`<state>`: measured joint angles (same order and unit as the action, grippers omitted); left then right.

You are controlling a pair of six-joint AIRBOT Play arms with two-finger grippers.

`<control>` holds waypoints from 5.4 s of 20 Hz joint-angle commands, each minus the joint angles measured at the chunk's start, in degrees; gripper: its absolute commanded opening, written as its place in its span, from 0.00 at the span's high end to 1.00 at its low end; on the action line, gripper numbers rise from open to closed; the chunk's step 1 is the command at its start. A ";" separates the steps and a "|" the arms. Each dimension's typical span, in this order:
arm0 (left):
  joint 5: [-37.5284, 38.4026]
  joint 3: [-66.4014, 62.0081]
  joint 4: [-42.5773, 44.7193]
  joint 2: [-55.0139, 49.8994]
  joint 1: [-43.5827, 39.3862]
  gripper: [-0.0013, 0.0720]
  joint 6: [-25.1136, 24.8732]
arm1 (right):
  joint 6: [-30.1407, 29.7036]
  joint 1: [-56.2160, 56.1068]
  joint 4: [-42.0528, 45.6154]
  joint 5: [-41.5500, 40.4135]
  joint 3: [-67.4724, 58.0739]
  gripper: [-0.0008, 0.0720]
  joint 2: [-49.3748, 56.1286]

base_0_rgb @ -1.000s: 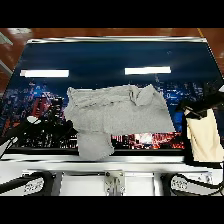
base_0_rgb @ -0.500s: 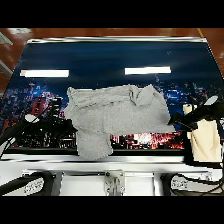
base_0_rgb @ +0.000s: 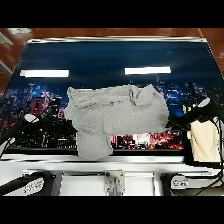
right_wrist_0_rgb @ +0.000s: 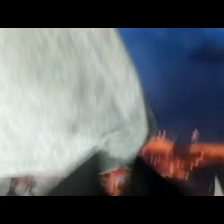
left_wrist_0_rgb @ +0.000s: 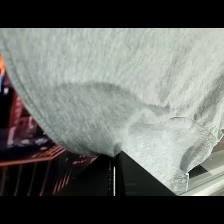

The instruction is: Fold the shirts.

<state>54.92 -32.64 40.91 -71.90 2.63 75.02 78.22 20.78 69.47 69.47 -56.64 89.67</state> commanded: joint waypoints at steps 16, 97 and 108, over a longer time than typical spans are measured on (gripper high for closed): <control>-3.06 -81.90 16.26 26.32 1.38 0.94 0.04 | -16.11 -0.59 -16.76 -21.55 -37.57 0.91 -55.25; 23.80 0.00 23.67 7.91 28.81 0.18 0.44 | 0.13 3.04 8.63 15.34 -18.45 0.20 -9.64; 13.51 3.02 16.55 -0.59 15.85 0.18 0.33 | 1.25 3.04 9.01 15.47 -18.45 0.20 -9.60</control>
<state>71.20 -29.98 59.59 -70.54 21.37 75.61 79.13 23.75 78.41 84.20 -75.11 80.12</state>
